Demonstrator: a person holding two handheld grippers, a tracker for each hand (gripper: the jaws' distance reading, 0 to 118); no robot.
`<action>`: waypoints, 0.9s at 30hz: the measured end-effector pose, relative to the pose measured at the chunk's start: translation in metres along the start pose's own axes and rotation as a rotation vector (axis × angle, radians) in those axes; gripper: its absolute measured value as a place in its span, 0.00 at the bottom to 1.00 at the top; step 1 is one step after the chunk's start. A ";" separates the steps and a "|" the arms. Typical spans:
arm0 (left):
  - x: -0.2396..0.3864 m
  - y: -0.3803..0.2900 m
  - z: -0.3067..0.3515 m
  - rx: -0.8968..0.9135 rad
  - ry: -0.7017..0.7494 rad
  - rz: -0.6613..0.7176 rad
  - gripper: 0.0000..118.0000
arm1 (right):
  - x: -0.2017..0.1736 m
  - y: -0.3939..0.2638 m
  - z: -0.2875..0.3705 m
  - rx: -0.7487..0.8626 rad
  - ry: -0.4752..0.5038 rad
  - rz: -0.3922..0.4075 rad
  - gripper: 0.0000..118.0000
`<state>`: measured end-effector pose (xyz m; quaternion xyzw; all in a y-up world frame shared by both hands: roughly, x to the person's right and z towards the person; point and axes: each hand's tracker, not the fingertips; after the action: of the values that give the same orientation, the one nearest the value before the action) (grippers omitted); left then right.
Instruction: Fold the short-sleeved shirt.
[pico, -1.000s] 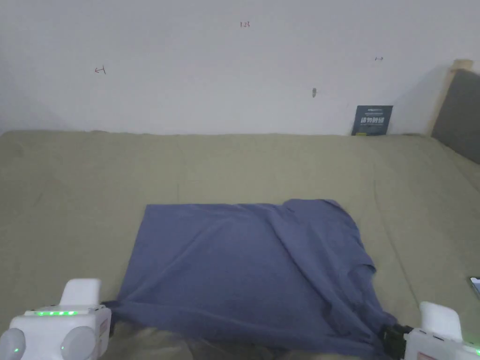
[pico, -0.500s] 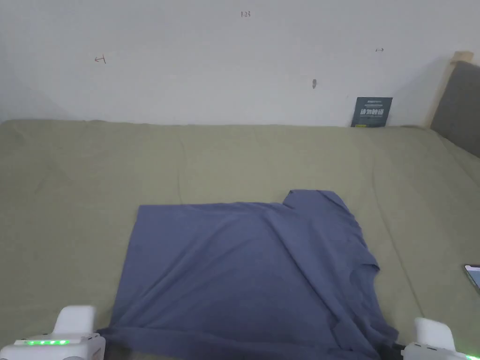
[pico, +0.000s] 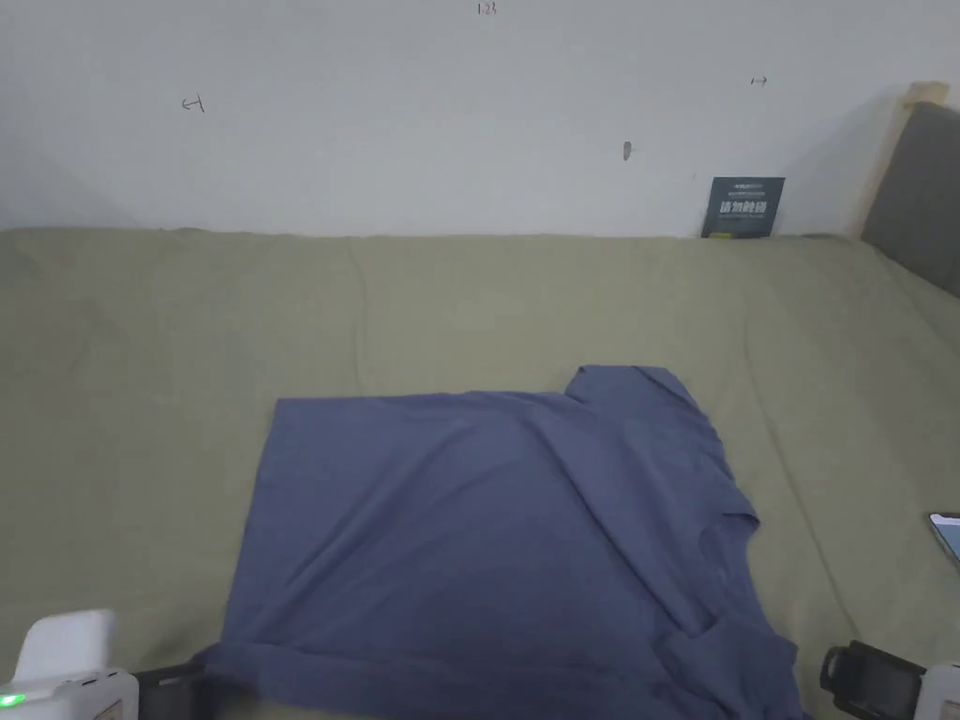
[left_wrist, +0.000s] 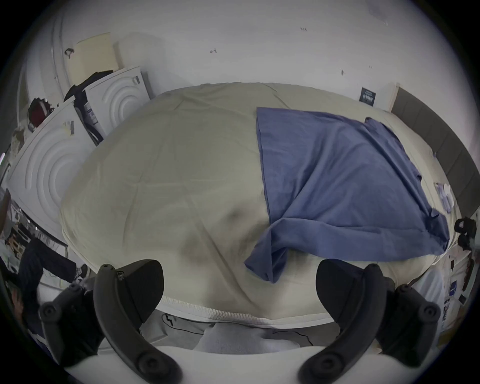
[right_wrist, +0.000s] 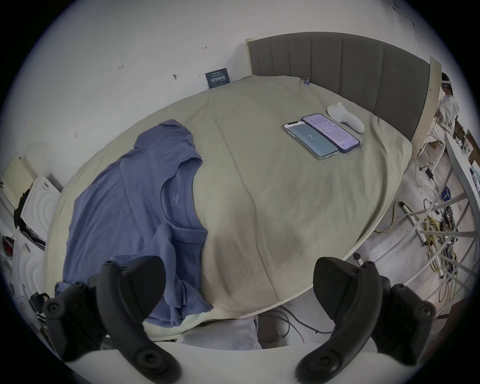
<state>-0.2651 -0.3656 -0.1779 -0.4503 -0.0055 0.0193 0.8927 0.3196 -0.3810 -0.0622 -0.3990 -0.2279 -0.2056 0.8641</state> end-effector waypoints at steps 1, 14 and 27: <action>-0.002 0.000 0.002 0.007 -0.054 0.035 0.95 | -0.002 0.000 0.002 -0.004 0.028 0.017 0.64; 0.004 -0.006 -0.005 -0.008 -0.107 0.045 0.00 | -0.033 -0.014 0.006 0.028 0.078 0.204 0.00; 0.027 0.077 -0.022 0.079 -0.097 -0.006 0.00 | -0.087 0.034 -0.006 0.091 0.129 0.300 0.00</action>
<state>-0.2399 -0.3364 -0.2535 -0.4130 -0.0494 0.0389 0.9085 0.2690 -0.3508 -0.1344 -0.3747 -0.1187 -0.0889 0.9152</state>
